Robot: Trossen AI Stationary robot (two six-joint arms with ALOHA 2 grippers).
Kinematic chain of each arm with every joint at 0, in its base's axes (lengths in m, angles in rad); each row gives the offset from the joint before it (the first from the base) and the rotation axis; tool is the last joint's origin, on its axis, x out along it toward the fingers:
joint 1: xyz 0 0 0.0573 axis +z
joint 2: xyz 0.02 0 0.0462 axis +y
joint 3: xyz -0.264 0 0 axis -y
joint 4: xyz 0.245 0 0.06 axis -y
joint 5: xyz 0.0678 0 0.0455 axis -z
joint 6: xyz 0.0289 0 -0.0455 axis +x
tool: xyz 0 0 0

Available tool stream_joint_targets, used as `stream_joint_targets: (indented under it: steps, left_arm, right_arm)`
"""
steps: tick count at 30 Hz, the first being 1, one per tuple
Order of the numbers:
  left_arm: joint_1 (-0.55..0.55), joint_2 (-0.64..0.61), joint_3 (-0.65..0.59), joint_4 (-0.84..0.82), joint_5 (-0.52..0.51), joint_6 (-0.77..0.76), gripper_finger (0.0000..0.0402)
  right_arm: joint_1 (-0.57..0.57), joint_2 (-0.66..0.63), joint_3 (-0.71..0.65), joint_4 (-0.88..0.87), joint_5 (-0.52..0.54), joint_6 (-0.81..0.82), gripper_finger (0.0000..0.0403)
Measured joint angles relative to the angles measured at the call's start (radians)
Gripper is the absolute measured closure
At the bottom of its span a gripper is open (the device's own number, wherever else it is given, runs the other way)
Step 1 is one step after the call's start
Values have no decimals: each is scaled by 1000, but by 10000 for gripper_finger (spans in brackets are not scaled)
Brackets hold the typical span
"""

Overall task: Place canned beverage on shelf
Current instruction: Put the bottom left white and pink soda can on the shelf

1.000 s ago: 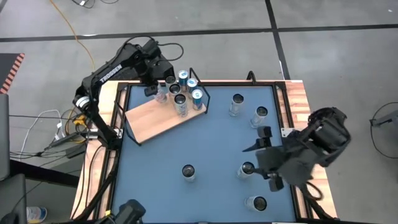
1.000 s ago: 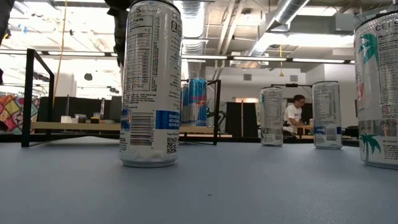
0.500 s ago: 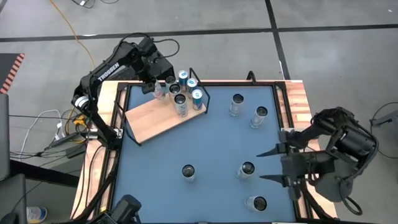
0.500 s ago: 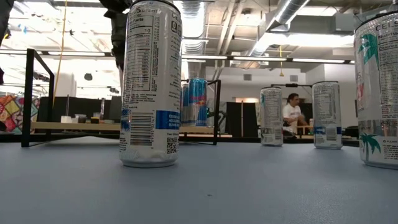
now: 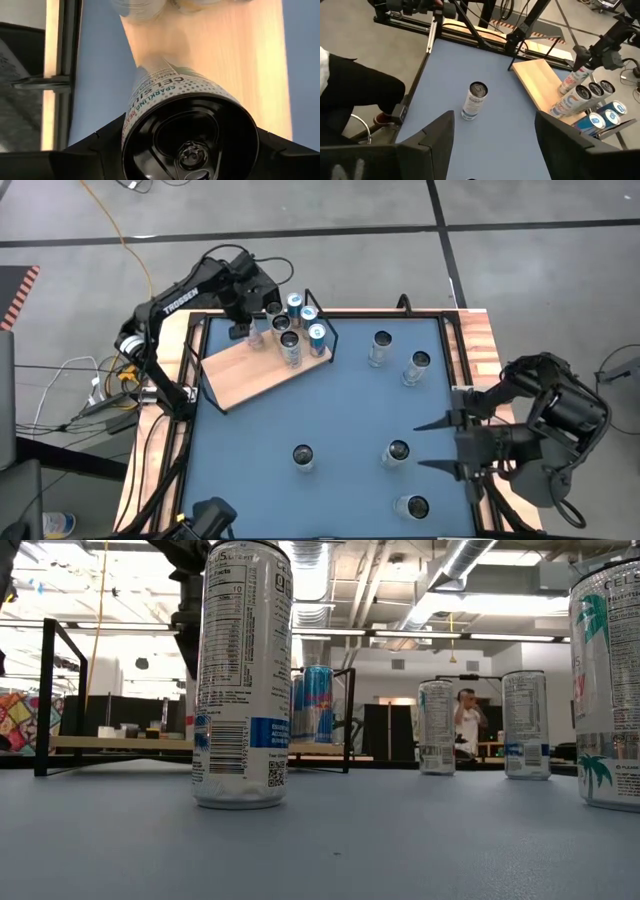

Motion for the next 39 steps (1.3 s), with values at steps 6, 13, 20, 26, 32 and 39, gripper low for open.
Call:
stream_joint_targets:
  steps: [6,13,20,26,32,39]
  left_arm:
    - [-31,1,0,10,-31,17,145]
    - [-55,2,-1,21,-39,41,145]
    - [-56,3,-2,37,5,41,145]
    - [-57,4,-3,55,2,26,132]
    - [-59,7,-5,116,-14,-16,122]
    - [-59,7,-5,122,-13,-31,120]
  right_arm:
    - [-8,0,0,0,8,-2,147]
    - [-7,1,0,0,7,-1,147]
    - [-7,1,0,0,7,-1,147]
    - [-7,1,0,0,7,0,147]
    - [-7,1,0,0,7,7,147]
    - [-7,1,0,0,6,8,147]
